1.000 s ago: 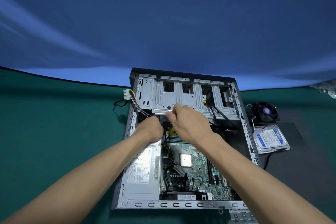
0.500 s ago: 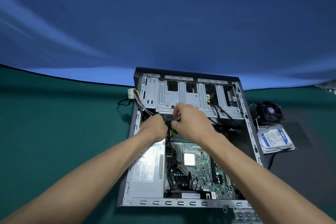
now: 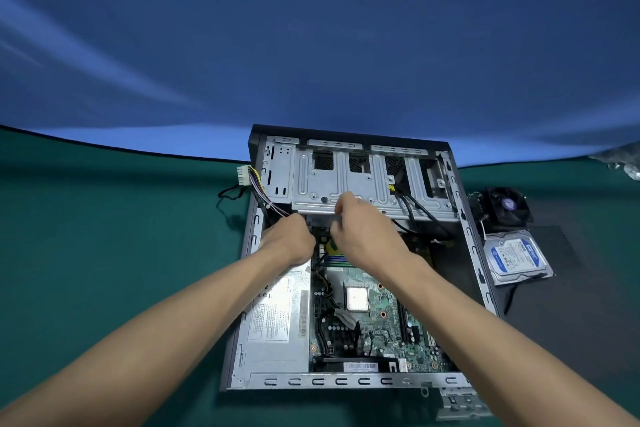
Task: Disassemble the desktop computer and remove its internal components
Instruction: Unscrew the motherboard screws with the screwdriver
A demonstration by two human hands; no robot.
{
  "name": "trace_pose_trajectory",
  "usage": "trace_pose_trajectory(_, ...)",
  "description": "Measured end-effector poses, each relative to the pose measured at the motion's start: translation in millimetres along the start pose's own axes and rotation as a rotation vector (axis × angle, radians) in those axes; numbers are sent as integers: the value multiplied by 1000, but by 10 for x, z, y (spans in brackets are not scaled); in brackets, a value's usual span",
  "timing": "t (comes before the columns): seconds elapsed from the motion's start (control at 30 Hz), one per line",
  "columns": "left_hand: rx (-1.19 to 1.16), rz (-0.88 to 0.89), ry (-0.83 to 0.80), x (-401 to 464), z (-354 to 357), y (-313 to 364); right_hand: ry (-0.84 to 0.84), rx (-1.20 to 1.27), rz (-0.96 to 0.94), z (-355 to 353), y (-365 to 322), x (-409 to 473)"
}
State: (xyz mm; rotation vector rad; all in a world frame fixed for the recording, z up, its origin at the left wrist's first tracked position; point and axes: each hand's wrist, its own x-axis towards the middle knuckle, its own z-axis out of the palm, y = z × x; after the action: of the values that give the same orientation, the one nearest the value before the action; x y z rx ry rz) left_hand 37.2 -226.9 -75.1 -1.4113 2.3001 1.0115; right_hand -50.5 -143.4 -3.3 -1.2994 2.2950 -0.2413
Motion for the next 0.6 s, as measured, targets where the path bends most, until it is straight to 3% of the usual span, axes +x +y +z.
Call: trace_pose_trajectory(0.6,-4,-12,13,-2,-1,4,-27,-24,-41,-54,-13,9)
